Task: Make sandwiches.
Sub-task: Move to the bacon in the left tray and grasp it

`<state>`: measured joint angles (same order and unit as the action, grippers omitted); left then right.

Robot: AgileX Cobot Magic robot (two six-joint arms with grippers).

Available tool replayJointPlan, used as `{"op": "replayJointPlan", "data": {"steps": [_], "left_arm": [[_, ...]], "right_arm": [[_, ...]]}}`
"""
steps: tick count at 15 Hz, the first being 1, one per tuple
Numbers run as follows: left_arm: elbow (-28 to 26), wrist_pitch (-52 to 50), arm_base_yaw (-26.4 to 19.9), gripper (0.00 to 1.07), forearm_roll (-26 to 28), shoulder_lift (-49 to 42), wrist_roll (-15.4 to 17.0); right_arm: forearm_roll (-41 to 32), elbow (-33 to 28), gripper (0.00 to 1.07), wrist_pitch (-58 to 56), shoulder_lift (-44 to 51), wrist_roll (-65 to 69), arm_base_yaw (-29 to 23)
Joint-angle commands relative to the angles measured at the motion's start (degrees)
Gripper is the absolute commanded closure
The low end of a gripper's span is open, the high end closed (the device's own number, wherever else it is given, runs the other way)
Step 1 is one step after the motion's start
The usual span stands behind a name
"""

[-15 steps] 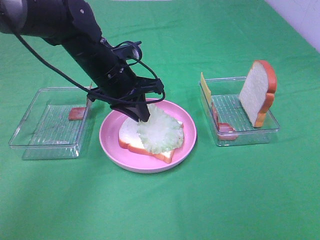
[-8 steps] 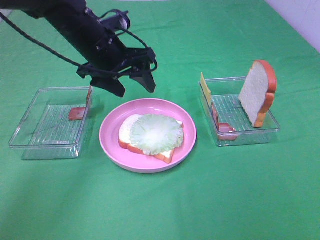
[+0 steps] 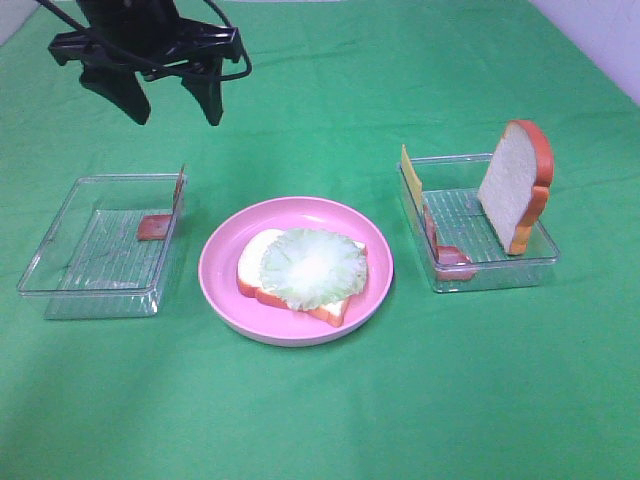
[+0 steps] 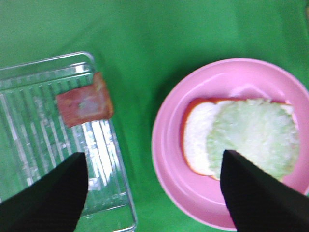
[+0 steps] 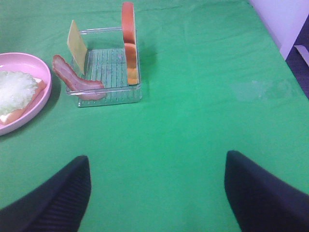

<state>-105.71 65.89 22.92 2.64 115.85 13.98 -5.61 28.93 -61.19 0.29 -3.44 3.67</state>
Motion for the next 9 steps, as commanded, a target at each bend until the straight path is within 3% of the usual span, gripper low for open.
{"op": "replayJointPlan", "data": {"steps": [1, 4, 9], "left_arm": [[-0.23, 2.01, -0.23, 0.37, -4.18, 0.92, 2.29], [-0.23, 1.20, -0.23, 0.37, -7.45, 5.04, 3.90], [-0.23, -1.83, -0.23, 0.37, -7.91, 9.51, 3.90]], "right_arm": [[0.00, -0.11, 0.34, 0.46, 0.86, -0.69, 0.23], [0.00, -0.11, 0.34, 0.46, 0.86, -0.69, 0.23], [0.00, -0.11, 0.34, 0.46, 0.86, -0.69, 0.23]]}}
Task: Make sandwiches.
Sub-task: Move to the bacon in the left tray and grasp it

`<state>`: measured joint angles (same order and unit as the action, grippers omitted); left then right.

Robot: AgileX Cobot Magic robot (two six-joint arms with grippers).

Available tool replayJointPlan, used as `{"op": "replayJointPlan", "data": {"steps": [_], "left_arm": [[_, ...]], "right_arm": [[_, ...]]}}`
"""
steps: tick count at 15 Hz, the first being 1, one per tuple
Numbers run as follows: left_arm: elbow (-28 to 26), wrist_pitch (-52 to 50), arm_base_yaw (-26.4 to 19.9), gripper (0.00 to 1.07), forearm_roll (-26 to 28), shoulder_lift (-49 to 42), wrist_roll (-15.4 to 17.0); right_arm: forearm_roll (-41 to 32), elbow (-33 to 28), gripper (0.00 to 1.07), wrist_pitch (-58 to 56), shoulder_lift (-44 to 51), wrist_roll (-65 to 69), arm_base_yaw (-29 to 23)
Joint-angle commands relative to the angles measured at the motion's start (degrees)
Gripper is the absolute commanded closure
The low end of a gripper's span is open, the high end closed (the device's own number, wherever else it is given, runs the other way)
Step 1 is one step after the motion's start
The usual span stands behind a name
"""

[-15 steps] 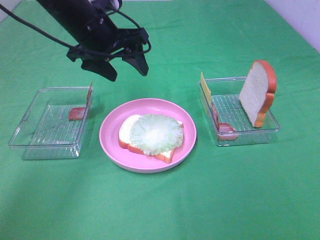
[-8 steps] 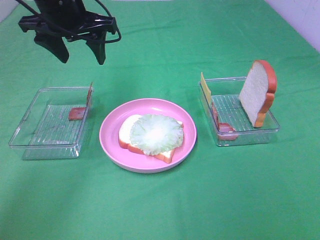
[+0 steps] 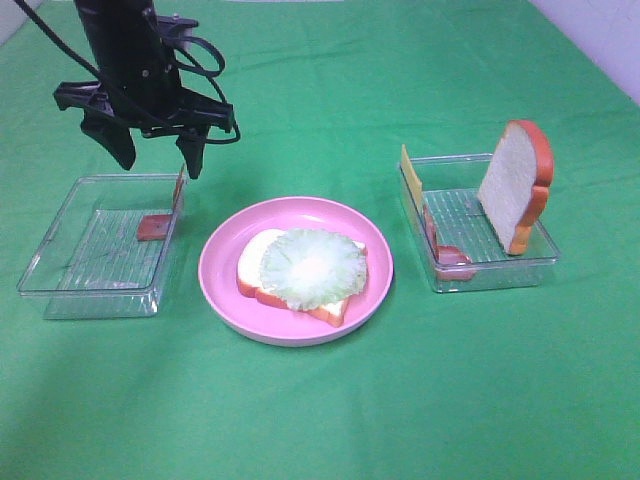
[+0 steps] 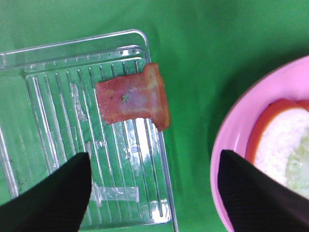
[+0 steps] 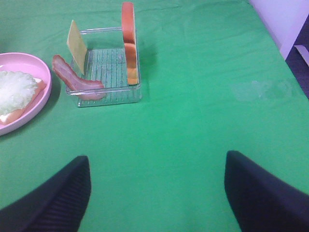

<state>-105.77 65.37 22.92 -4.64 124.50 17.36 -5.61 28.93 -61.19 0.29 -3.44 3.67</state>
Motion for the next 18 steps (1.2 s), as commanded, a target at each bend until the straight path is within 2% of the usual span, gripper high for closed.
{"op": "replayJointPlan", "data": {"steps": [1, 5, 8, 9, 14, 15, 16, 18], "left_arm": [[-0.17, -1.83, -0.23, 0.37, -1.20, 1.43, 0.52], [-0.17, -3.21, -0.23, 0.37, -1.49, 3.38, 0.57], [-0.17, -4.53, -0.23, 0.46, -1.95, 3.38, 0.57], [-0.17, -4.76, -0.23, 0.55, -1.95, 3.38, 0.57], [-0.17, -4.93, -0.23, 0.75, -1.95, 3.38, 0.57], [-0.17, -5.21, -0.23, 0.88, -1.95, 3.38, 0.57], [-0.17, -5.39, -0.23, 0.91, -1.95, 3.38, 0.57], [-0.17, -6.02, -0.23, 1.05, -1.95, 3.38, 0.57]], "right_arm": [[0.00, -0.11, 0.34, 0.46, 0.86, -0.69, 0.23], [0.00, -0.11, 0.34, 0.46, 0.86, -0.69, 0.23], [0.00, -0.11, 0.34, 0.46, 0.86, -0.69, 0.23], [0.00, -0.11, 0.34, 0.46, 0.86, -0.69, 0.23], [0.00, -0.11, 0.34, 0.46, 0.86, -0.69, 0.23], [0.00, -0.11, 0.34, 0.46, 0.86, -0.69, 0.23], [0.00, -0.11, 0.34, 0.46, 0.86, -0.69, 0.23], [0.00, -0.11, 0.34, 0.46, 0.86, -0.69, 0.23]]}}
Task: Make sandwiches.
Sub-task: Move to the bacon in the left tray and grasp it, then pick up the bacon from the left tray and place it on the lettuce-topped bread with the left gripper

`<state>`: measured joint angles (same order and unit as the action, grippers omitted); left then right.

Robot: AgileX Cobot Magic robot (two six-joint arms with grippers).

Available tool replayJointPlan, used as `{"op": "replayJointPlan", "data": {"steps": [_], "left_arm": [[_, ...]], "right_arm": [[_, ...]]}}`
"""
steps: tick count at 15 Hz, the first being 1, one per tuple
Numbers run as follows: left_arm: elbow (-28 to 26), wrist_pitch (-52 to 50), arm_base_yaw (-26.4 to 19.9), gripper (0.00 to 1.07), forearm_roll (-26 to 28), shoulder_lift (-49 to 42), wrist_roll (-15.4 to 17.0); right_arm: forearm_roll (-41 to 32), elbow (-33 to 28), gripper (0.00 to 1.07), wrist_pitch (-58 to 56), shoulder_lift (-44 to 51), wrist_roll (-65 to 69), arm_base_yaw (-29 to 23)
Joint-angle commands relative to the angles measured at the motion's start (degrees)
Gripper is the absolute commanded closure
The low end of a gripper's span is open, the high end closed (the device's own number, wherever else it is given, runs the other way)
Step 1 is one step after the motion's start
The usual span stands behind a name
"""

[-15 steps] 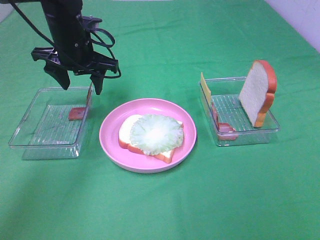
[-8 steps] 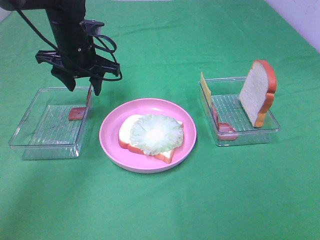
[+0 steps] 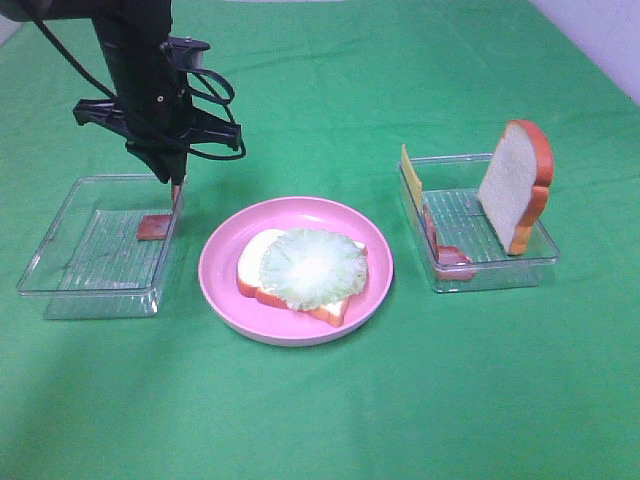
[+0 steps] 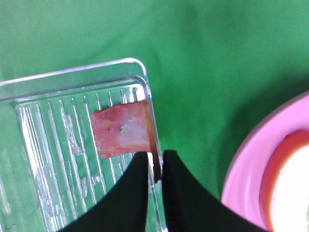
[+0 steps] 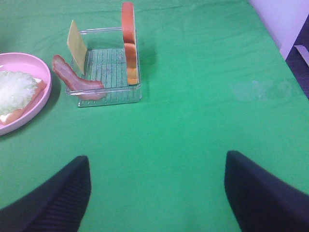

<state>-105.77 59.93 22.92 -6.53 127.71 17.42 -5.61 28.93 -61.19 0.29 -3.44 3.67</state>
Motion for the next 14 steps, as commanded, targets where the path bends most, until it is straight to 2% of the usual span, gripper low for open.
{"op": "replayJointPlan", "data": {"steps": [1, 8, 12, 14], "left_arm": [[-0.17, -0.69, -0.23, 1.07, -0.06, 0.17, 0.52], [-0.92, -0.29, -0.23, 1.07, 0.23, -2.64, 0.11], [-0.97, 0.92, -0.23, 1.07, 3.44, -7.79, -1.38], [-0.97, 0.86, -0.17, 1.07, 14.04, -11.63, -6.93]], "right_arm": [[0.00, -0.11, 0.34, 0.46, 0.86, -0.69, 0.23], [0.00, -0.11, 0.34, 0.46, 0.86, -0.69, 0.23], [0.00, -0.11, 0.34, 0.46, 0.86, -0.69, 0.23], [0.00, -0.11, 0.34, 0.46, 0.86, -0.69, 0.23]]}}
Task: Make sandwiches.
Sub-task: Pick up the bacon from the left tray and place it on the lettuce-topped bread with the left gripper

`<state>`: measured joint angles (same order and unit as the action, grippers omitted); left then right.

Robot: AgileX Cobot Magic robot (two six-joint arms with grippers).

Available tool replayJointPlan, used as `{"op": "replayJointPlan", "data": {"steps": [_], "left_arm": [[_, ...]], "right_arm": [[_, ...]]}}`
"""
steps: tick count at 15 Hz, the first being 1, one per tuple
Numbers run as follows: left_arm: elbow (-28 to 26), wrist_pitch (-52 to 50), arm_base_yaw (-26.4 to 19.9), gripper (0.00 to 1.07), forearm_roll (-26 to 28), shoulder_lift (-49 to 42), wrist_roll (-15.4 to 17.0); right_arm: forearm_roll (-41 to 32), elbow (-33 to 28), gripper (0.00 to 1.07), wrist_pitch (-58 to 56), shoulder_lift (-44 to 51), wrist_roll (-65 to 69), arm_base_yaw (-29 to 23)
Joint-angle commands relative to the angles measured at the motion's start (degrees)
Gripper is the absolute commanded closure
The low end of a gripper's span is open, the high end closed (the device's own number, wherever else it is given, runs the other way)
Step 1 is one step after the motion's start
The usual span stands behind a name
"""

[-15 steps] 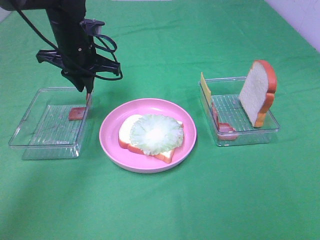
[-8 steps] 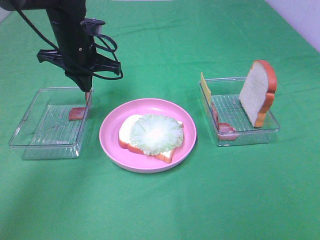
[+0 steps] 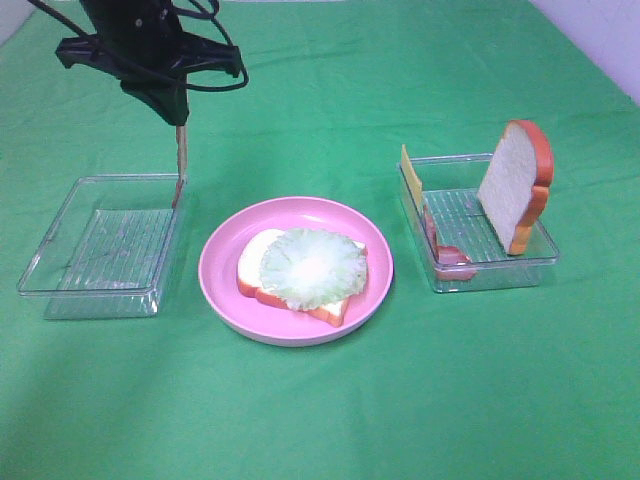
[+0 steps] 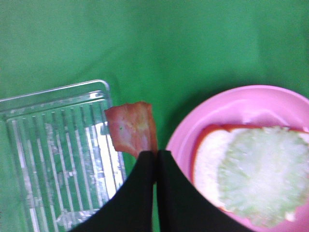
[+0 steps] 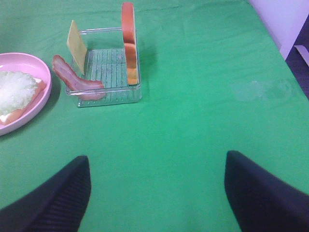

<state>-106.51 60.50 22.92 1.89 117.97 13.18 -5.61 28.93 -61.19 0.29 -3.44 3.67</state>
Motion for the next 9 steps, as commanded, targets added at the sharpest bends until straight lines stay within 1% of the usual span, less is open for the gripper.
{"op": "replayJointPlan", "data": {"steps": [1, 2, 3, 4, 6, 7, 9], "left_arm": [[-0.23, 0.23, 0.23, 1.07, 10.43, -2.29, -5.56], [-0.23, 0.17, 0.46, 1.07, 13.81, -2.35, -7.68], [-0.23, 0.17, 1.38, 1.07, 18.22, -1.95, -10.71], [-0.23, -0.06, 2.52, 1.07, 21.49, -1.32, -13.18], [-0.23, -1.43, 5.61, 1.07, 26.13, 0.52, -15.64], [-0.23, -2.06, 7.62, 1.07, 27.16, 1.83, -16.50], [-0.23, -2.52, 9.91, 1.07, 26.93, 4.13, -16.79]], "right_arm": [[0.00, -0.11, 0.34, 0.46, 0.86, -0.69, 0.23], [0.00, -0.11, 0.34, 0.46, 0.86, -0.69, 0.23], [0.00, -0.11, 0.34, 0.46, 0.86, -0.69, 0.23], [0.00, -0.11, 0.34, 0.46, 0.86, -0.69, 0.23], [0.00, -0.11, 0.34, 0.46, 0.86, -0.69, 0.23], [0.00, -0.11, 0.34, 0.46, 0.86, -0.69, 0.23], [0.00, -0.11, 0.34, 0.46, 0.86, -0.69, 0.23]]}}
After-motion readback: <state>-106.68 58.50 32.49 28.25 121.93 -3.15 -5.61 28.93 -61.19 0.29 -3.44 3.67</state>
